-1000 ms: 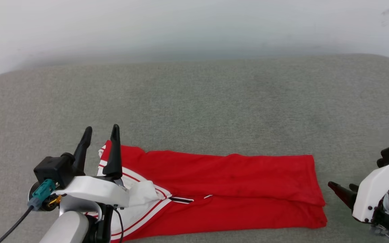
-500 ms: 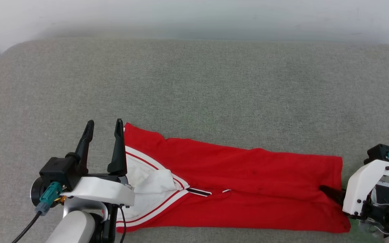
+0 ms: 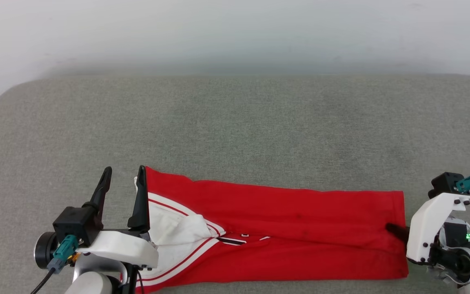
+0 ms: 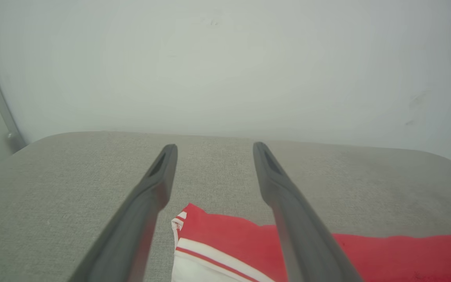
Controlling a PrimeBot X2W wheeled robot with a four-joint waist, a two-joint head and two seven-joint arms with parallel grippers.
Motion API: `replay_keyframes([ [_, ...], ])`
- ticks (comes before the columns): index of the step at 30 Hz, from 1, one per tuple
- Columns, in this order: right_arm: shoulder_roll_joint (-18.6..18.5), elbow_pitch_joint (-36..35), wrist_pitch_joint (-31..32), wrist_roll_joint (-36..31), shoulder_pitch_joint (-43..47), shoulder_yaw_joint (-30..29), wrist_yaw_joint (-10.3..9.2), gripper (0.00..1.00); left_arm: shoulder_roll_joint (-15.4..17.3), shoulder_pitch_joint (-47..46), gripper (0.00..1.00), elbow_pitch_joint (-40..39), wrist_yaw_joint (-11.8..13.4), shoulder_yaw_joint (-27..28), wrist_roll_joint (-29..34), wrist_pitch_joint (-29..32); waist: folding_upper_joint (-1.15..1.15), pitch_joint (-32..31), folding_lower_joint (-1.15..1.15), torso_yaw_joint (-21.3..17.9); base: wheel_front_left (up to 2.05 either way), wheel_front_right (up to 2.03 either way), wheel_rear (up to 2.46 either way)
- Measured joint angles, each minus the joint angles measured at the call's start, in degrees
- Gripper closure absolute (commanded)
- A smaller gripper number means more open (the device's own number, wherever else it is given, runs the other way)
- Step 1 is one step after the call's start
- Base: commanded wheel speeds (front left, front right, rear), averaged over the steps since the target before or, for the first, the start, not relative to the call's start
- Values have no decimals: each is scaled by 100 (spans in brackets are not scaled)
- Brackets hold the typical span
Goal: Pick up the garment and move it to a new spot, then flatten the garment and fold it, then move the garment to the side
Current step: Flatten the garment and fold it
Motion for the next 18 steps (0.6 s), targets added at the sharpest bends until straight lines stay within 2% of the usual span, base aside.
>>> replay_keyframes([
  [5,-132,8,-13,-31,93,-372,0,100,27,132,0,-19,49,-5,-10,24,0,-174,0,-202,0,0,0],
  [12,-188,-180,36,-213,231,-1517,0,100,71,252,0,-131,107,0,-43,49,0,-308,0,-408,0,0,0],
  [14,-30,-289,179,-169,230,-1875,0,100,77,260,0,-153,110,-5,-43,51,0,-314,0,-436,0,0,0],
  [18,665,-379,833,455,188,-2461,-1,100,82,266,0,-177,113,-31,-43,59,0,-307,0,-453,0,0,0],
])
